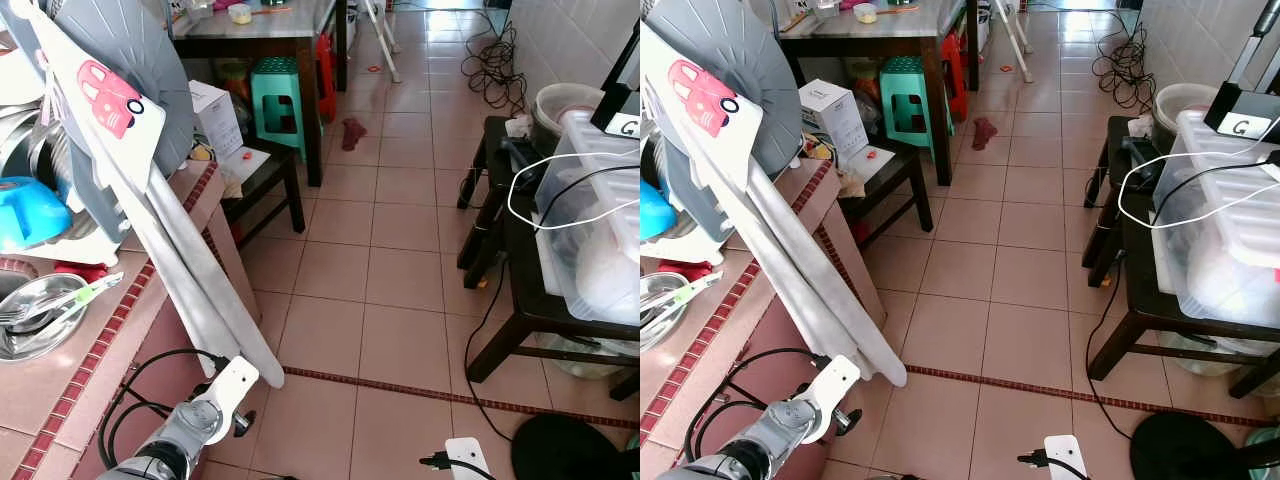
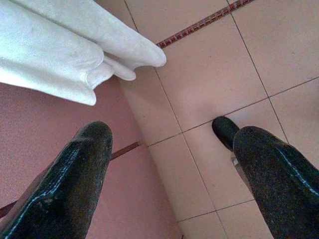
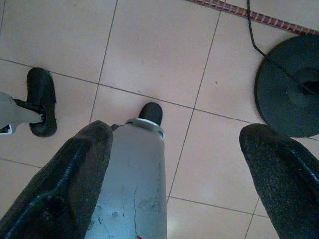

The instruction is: Kitchen organization

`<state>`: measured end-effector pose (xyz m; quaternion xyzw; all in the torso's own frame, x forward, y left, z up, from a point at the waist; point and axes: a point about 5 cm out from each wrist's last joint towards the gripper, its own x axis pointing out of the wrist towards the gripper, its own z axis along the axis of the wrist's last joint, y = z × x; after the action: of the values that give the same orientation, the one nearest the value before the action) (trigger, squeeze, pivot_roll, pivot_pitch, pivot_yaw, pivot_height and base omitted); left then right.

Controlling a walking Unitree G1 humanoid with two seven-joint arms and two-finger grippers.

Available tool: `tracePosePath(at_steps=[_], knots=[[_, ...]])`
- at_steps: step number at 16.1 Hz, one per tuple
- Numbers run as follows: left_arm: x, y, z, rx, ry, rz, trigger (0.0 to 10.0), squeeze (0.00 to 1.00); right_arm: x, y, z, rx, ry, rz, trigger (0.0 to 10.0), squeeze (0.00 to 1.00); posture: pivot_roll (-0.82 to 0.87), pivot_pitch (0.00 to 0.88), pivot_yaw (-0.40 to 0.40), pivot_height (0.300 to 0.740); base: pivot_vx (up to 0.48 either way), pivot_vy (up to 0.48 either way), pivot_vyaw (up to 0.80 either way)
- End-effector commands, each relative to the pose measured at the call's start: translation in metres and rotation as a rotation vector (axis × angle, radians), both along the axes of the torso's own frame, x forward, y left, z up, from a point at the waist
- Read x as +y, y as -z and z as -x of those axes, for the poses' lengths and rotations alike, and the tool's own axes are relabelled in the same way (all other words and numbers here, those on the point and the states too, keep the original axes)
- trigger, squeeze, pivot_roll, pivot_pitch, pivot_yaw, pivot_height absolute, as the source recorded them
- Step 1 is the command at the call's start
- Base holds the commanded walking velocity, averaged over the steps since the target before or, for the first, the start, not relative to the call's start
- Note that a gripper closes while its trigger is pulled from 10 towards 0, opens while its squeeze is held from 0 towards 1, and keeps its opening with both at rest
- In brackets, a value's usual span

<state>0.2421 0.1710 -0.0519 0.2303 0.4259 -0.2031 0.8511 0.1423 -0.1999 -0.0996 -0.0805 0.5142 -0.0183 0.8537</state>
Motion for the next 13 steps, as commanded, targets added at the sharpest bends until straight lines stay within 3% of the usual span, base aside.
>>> tracePosePath(at_steps=[1, 12, 13], knots=[[-0.041, -0.030, -0.041, -0.173, -0.243, 0.210, 10.0, 0.00, -0.012, -0.030, -0.062, -0.202, 0.218, -0.062, 10.0, 0.00, 0.11, 0.000, -0.023, 0.740, 0.000, 0.000, 0.00], [-0.040, -0.030, -0.042, -0.185, -0.237, 0.199, 10.0, 0.00, -0.011, -0.029, -0.061, -0.198, 0.218, -0.065, 10.0, 0.00, 0.11, 0.000, -0.021, 0.740, 0.000, 0.000, 0.00], [-0.044, -0.024, -0.034, -0.137, -0.121, 0.146, 10.0, 0.00, 0.000, -0.026, -0.059, -0.199, 0.211, -0.125, 10.0, 0.00, 0.09, 0.000, 0.010, 0.740, 0.000, 0.000, 0.00]])
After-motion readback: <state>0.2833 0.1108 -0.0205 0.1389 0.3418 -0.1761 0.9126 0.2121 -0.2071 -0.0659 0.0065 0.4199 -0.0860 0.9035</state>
